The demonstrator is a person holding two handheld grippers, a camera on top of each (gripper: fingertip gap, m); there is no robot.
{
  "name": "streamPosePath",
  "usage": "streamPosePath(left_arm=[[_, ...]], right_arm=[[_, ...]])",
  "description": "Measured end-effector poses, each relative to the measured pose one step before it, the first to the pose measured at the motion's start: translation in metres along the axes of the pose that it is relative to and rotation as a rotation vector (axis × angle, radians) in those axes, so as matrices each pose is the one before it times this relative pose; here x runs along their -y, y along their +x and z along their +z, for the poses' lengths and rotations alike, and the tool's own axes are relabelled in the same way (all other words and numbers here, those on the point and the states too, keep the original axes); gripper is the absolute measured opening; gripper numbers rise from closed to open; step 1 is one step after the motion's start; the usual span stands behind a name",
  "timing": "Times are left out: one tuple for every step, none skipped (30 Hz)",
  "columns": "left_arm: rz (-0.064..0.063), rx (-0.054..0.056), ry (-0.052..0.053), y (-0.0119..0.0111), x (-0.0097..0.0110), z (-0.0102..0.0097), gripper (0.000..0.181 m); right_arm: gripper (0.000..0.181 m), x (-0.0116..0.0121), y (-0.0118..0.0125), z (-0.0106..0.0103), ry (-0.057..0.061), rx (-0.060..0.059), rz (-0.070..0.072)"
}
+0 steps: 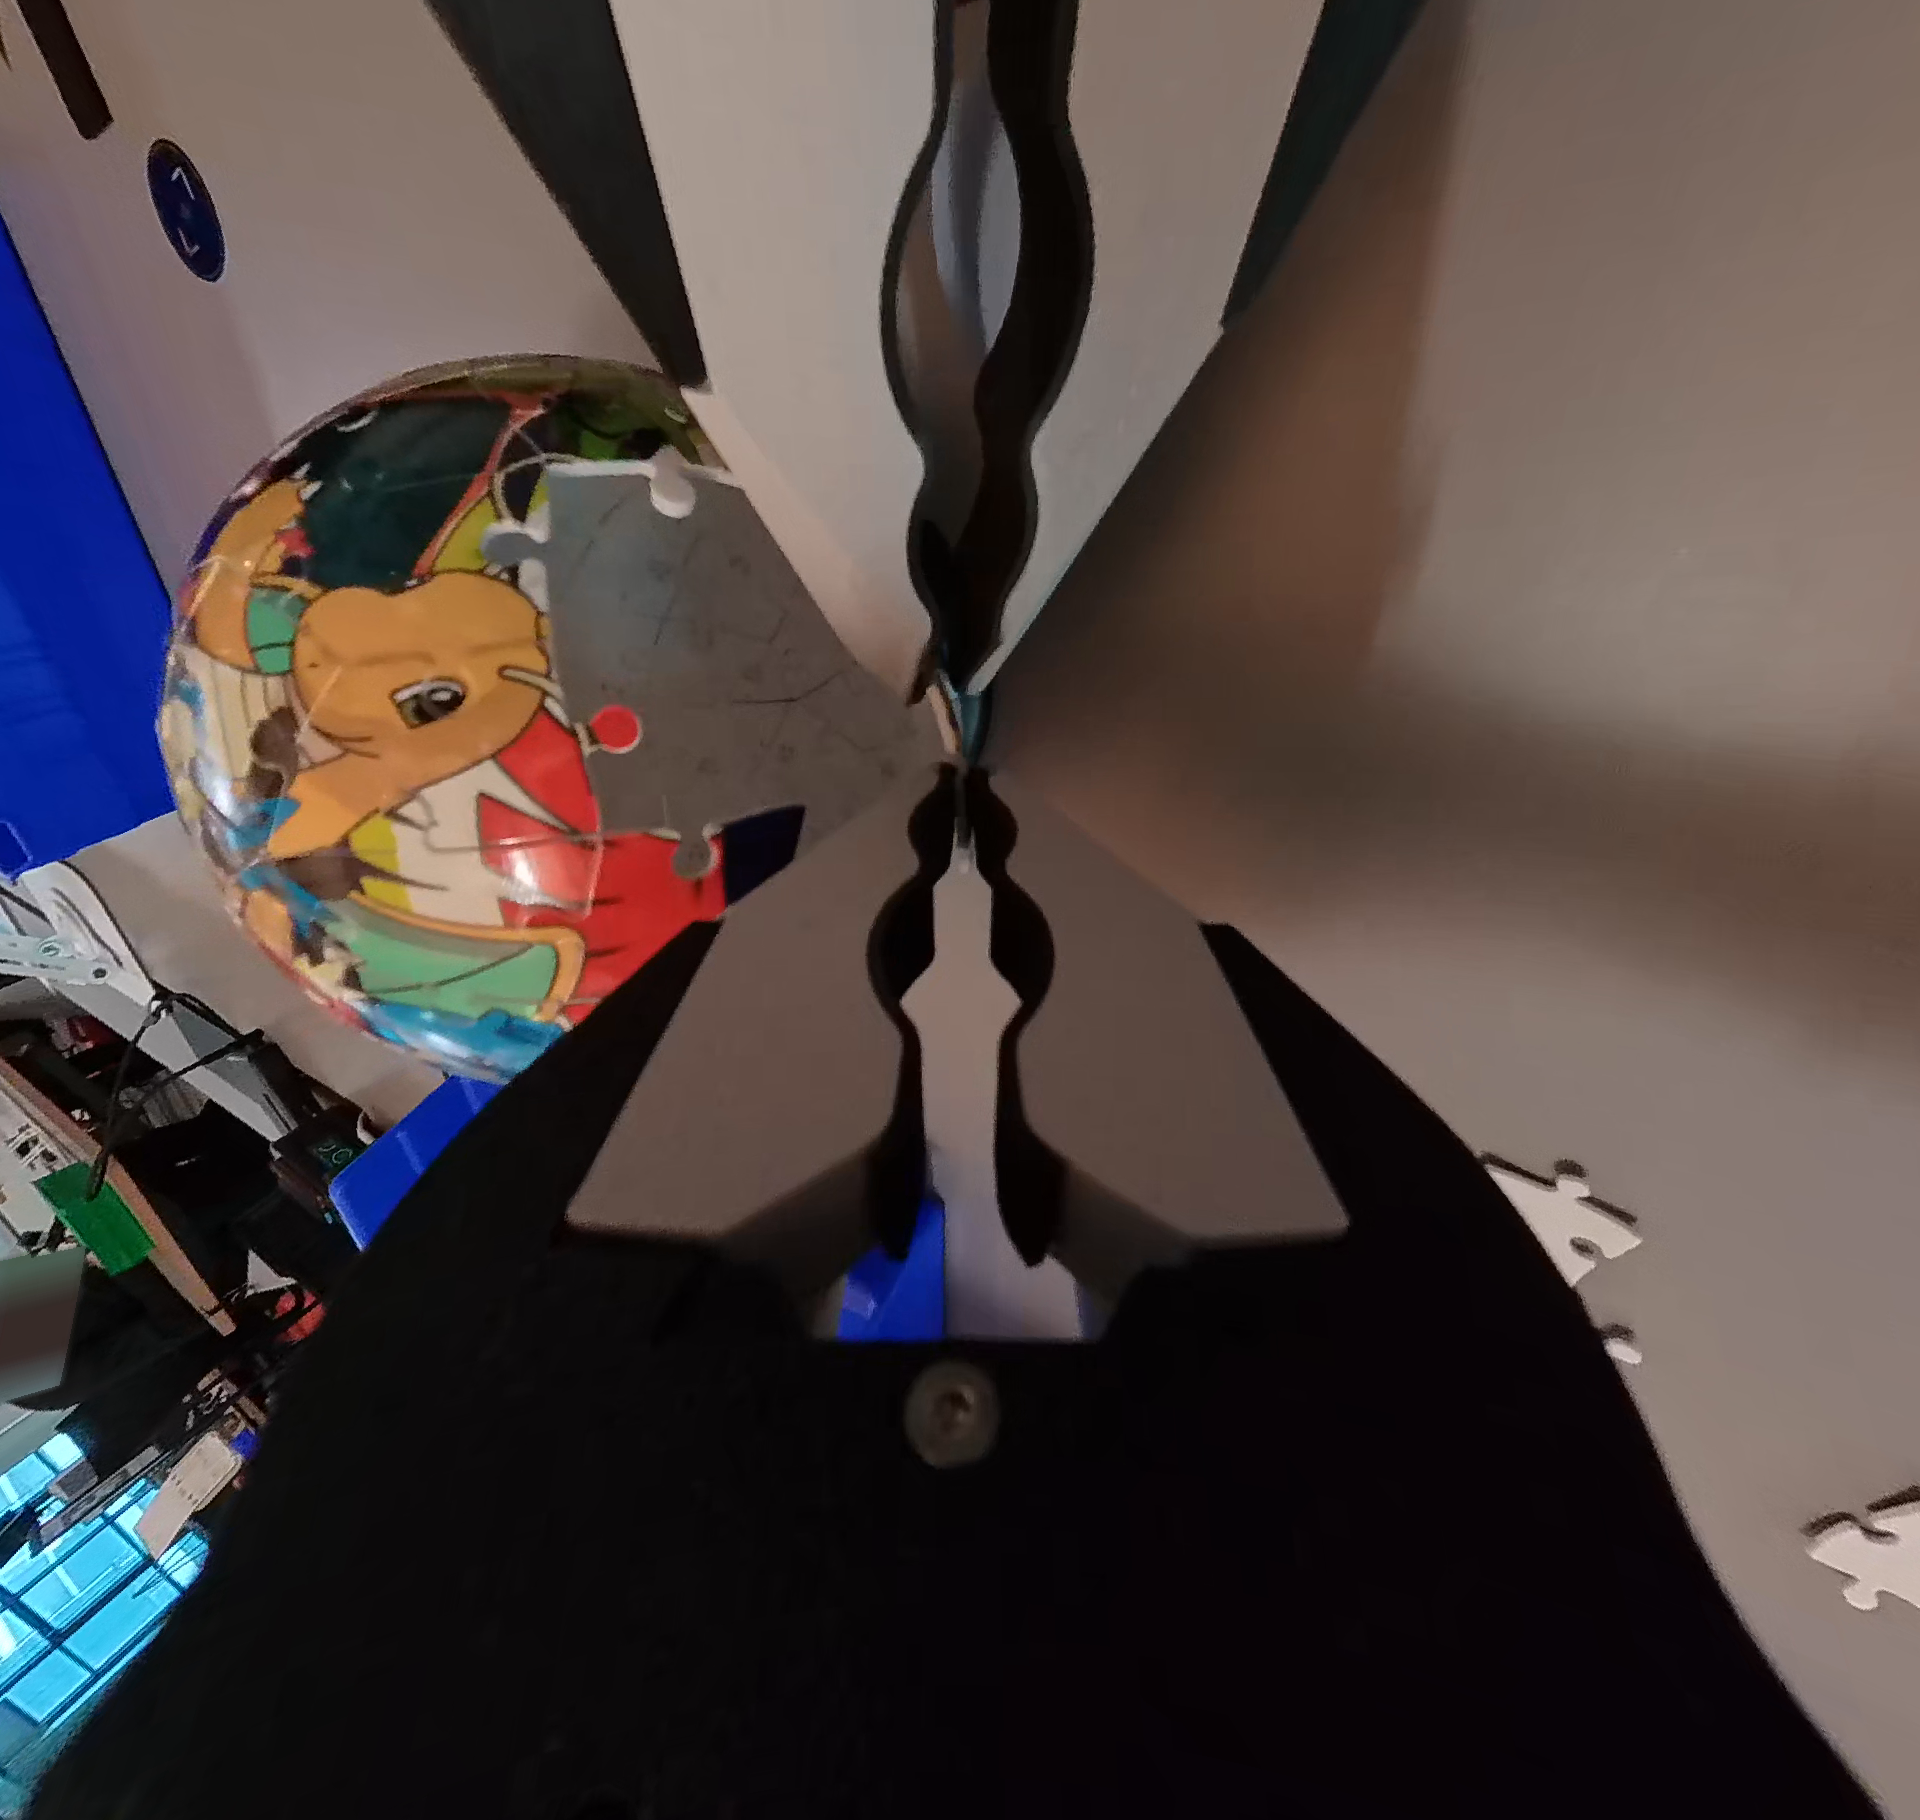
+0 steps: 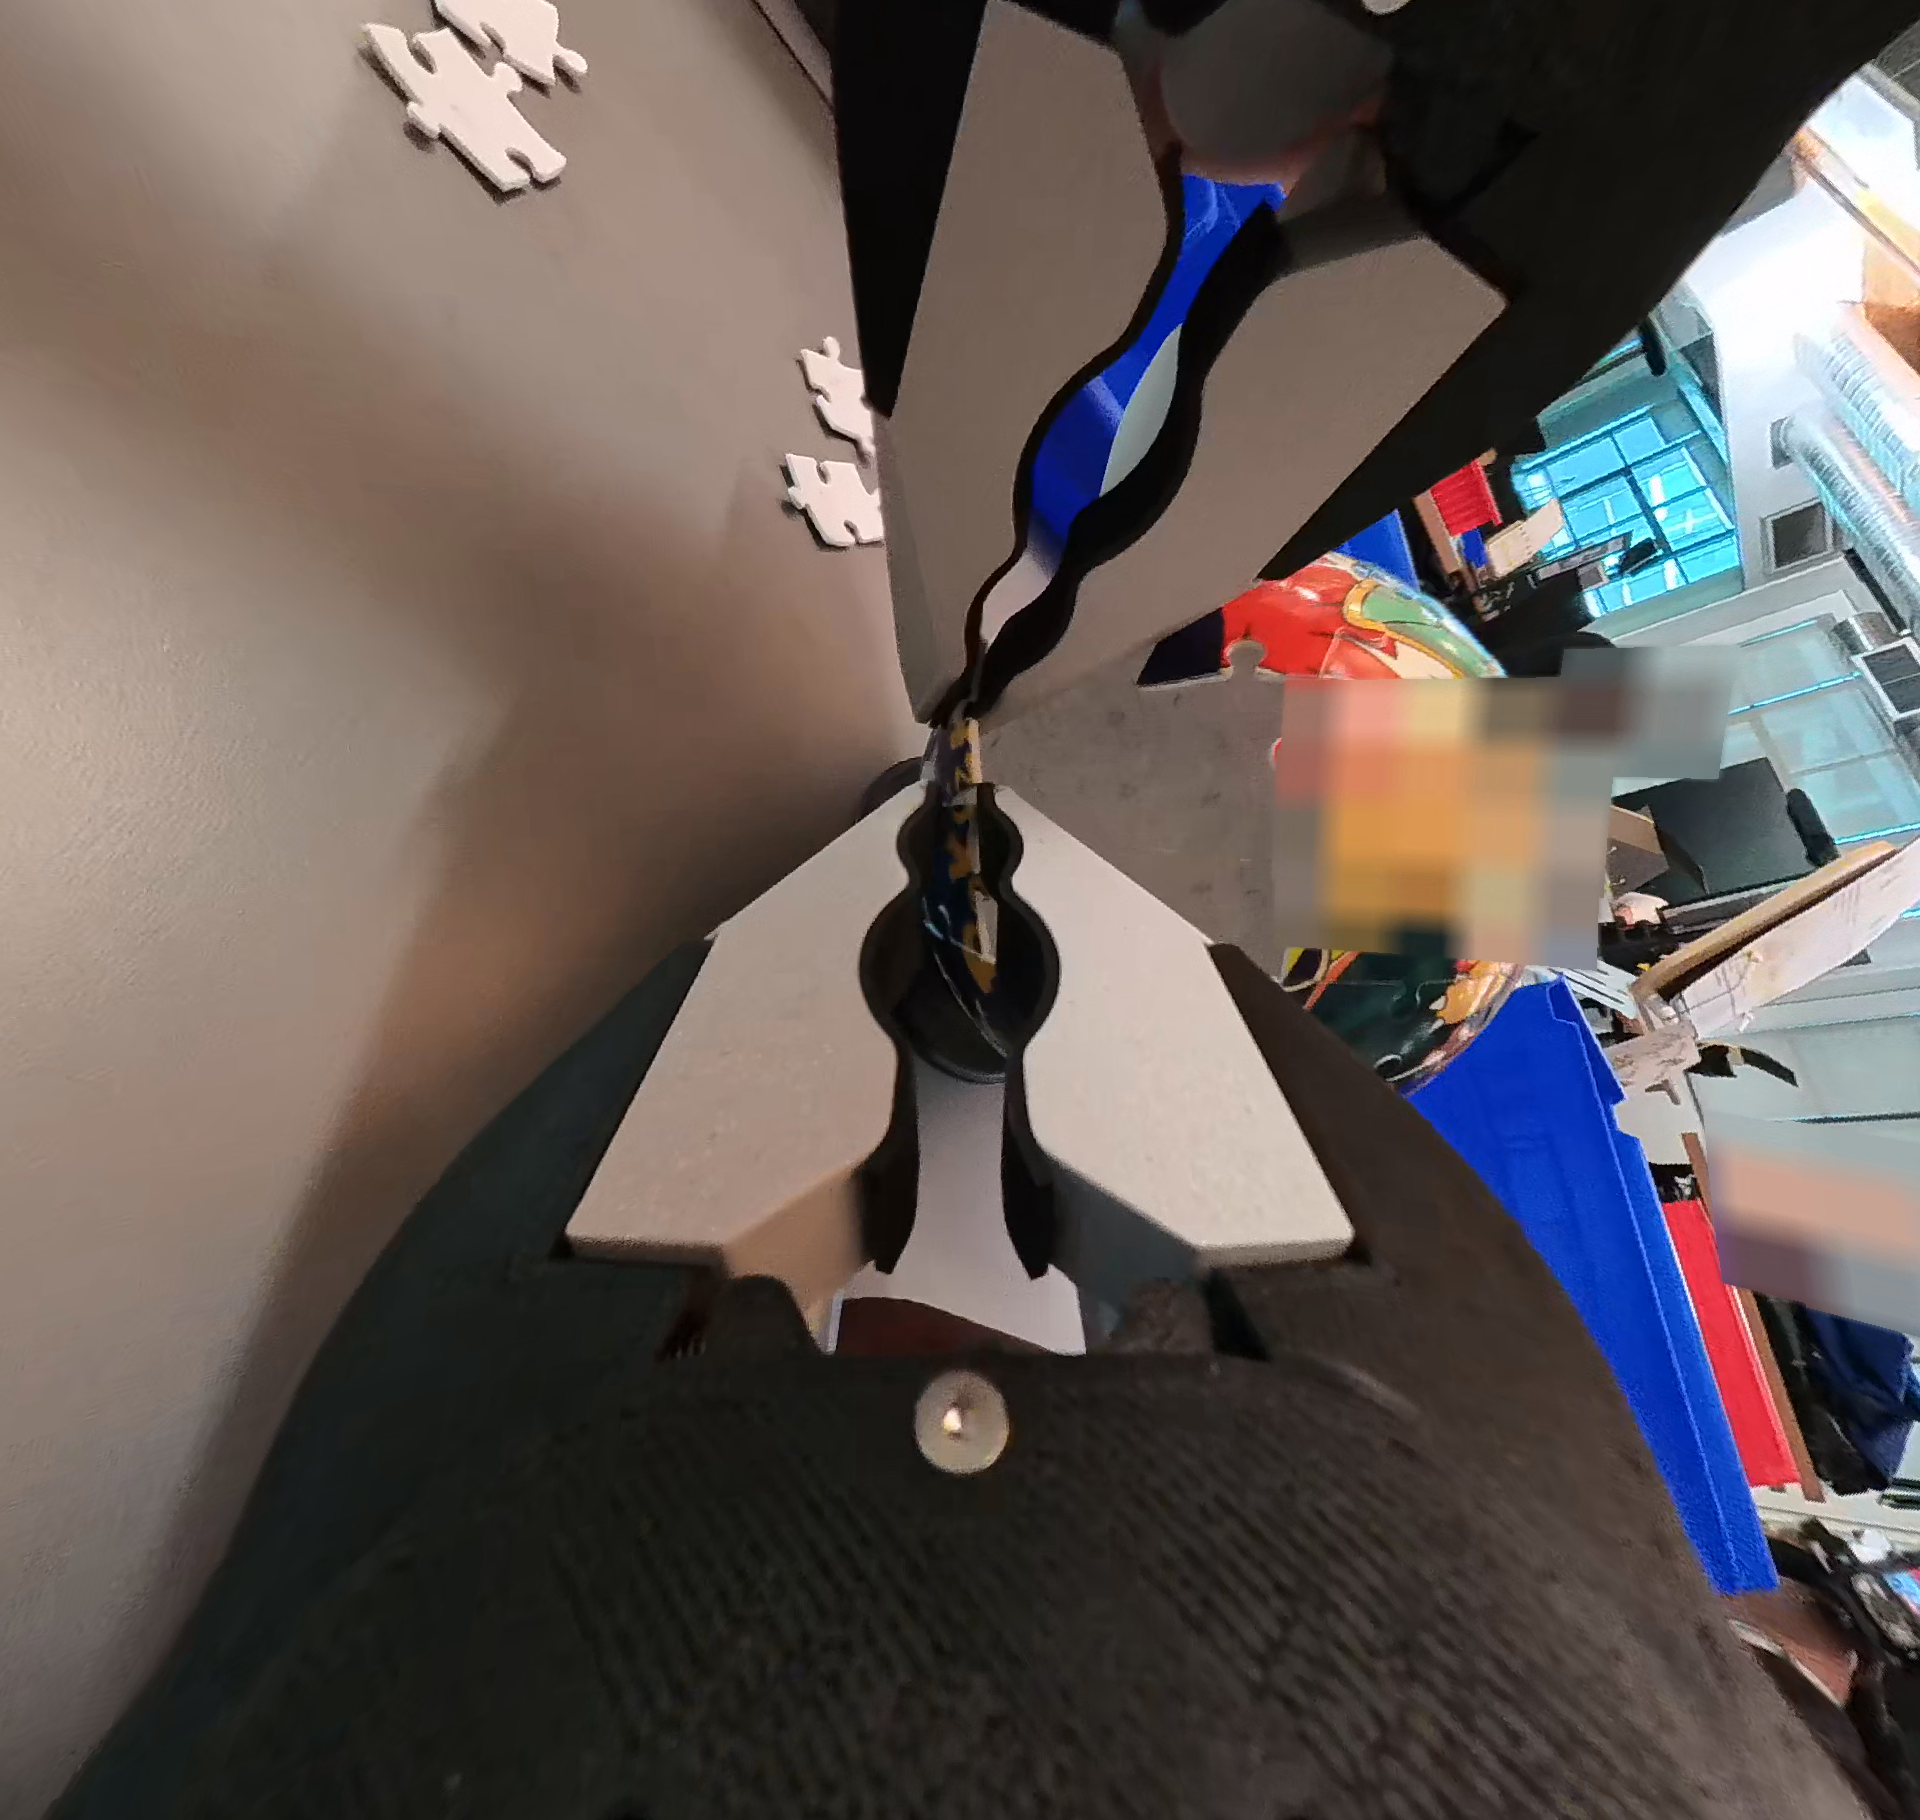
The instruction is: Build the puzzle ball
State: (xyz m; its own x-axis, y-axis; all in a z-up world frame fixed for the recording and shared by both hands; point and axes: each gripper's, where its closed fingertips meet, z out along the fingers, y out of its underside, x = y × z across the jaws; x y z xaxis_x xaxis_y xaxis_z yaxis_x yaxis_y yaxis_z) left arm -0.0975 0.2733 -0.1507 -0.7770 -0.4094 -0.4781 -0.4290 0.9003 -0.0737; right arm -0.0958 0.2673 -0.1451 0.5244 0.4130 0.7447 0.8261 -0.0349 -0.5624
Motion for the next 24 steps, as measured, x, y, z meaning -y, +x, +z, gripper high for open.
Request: streamPosePath(left_arm=[[-0.0018, 0.0014, 0.0012, -0.00027, -0.00037, 0.00026, 0.0], [-0.0027, 0.0012, 0.0013, -0.00035, -0.0004, 0.00024, 0.0], [-0.0042, 0.0005, 0.0006, -0.0003, -0.00042, 0.00028, 0.0], [-0.0038, 0.0002, 0.0, -0.00037, -0.00046, 0.00029, 0.0], [-0.0033, 0.0001, 0.0006, -0.00021, 0.0, 0.00027, 0.0], [-0.0033, -0.0004, -0.0001, -0.00015, -0.00001, 0.00012, 0.0], [-0.0024, -0.0013, -0.0002, -0.00012, 0.00001, 0.00025, 0.0], [-0.002, 0.0, 0.0002, -0.00018, -0.00002, 0.00018, 0.001], [-0.0029, 0.0005, 0.0012, -0.0003, 0.00008, 0.00031, 0.001], [-0.0027, -0.0001, 0.0026, -0.00018, 0.00021, 0.00015, 0.001], [-0.0028, 0.0005, 0.0037, -0.00023, 0.0002, -0.00003, 0.001], [-0.006, 0.0022, 0.0031, -0.0003, 0.00003, -0.00006, 0.001], [-0.0075, 0.0014, 0.0023, -0.00011, -0.00005, 0.00001, 0.001], [-0.0043, 0.0009, 0.0011, 0.00037, -0.00016, 0.00005, 0.002], [-0.0027, 0.0007, -0.0058, 0.00049, -0.00115, 0.00013, 0.003], [-0.0023, -0.0005, -0.0119, 0.00078, -0.00233, 0.00026, 0.005], [-0.0035, -0.0006, -0.0124, 0.00081, -0.00235, 0.00028, 0.007], [-0.0049, -0.0013, -0.0078, 0.00091, -0.00184, 0.00019, 0.009], [-0.0035, -0.0013, 0.0033, 0.00073, 0.0, -0.0001, 0.008], [-0.0006, 0.0017, 0.0084, 0.00015, 0.001, 0.00004, 0.007], [0.0052, 0.0117, 0.0062, -0.00154, 0.001, -0.00005, 0.005], [0.0066, 0.0146, 0.001, -0.00185, 0.00024, -0.00007, 0.004], [0.0037, 0.0072, -0.0012, -0.00088, -0.00018, -0.00032, 0.003], [-0.0041, 0.0031, -0.0004, -0.00077, 0.00007, -0.00046, 0.002]], right_arm=[[0.003, 0.00011, 0.00036, 0.00035, 0.001, 0.0011, 0.0046], [0.003, -0.00007, 0.00023, 0.00025, 0.0014, -0.0002, 0.003], [0.002, 0.00002, 0.00032, 0.00025, 0.0008, -0.001, 0.0018], [0.002, 0.00008, 0.00031, 0.00028, 0.0012, -0.0014, 0.0026], [0.002, 0.00004, 0.00026, 0.00033, 0.0007, -0.0007, 0.006], [0.002, 0.0, 0.00026, 0.00003, -0.0006, 0.0015, 0.0084], [0.002, -0.00011, 0.00029, -0.00004, -0.0008, 0.0039, 0.0116], [0.002, -0.00004, 0.00016, -0.00026, 0.001, 0.0059, 0.0136], [0.002, -0.00019, 0.00016, -0.00019, 0.0018, 0.0064, 0.0122], [0.001, -0.00035, 0.00032, -0.00017, 0.0005, 0.0063, 0.0132], [0.001, -0.00024, 0.00009, -0.00033, -0.0004, 0.0076, 0.0126], [0.001, -0.0001, 0.00009, -0.0003, 0.001, 0.0093, 0.0143], [0.001, -0.00001, 0.00035, -0.00045, 0.0012, 0.0087, 0.0188], [0.001, 0.00004, 0.00019, -0.00033, 0.001, 0.0094, 0.0186], [0.001, 0.0001, 0.00005, -0.00039, 0.0016, 0.0099, 0.0155], [0.001, 0.00031, 0.00027, -0.00036, 0.0024, 0.007, 0.0147], [0.001, 0.00017, 0.00022, -0.00046, 0.0017, 0.0064, 0.015], [0.001, -0.00001, -0.00022, -0.00026, -0.0004, 0.0069, 0.0105], [0.001, -0.00009, 0.00001, -0.00013, -0.0003, 0.0038, 0.0042], [0.001, 0.00008, 0.00006, -0.00009, 0.0, 0.001, 0.0023], [0.001, 0.00003, -0.00006, 0.00004, 0.0006, 0.0009, 0.0026], [0.0, 0.00028, -0.00004, 0.00006, 0.0021, -0.0006, 0.0011], [0.001, -0.00011, 0.00019, 0.00002, 0.0003, -0.0022, -0.0007], [0.001, -0.00006, 0.00008, -0.00018, -0.0014, -0.0005, 0.0016]])
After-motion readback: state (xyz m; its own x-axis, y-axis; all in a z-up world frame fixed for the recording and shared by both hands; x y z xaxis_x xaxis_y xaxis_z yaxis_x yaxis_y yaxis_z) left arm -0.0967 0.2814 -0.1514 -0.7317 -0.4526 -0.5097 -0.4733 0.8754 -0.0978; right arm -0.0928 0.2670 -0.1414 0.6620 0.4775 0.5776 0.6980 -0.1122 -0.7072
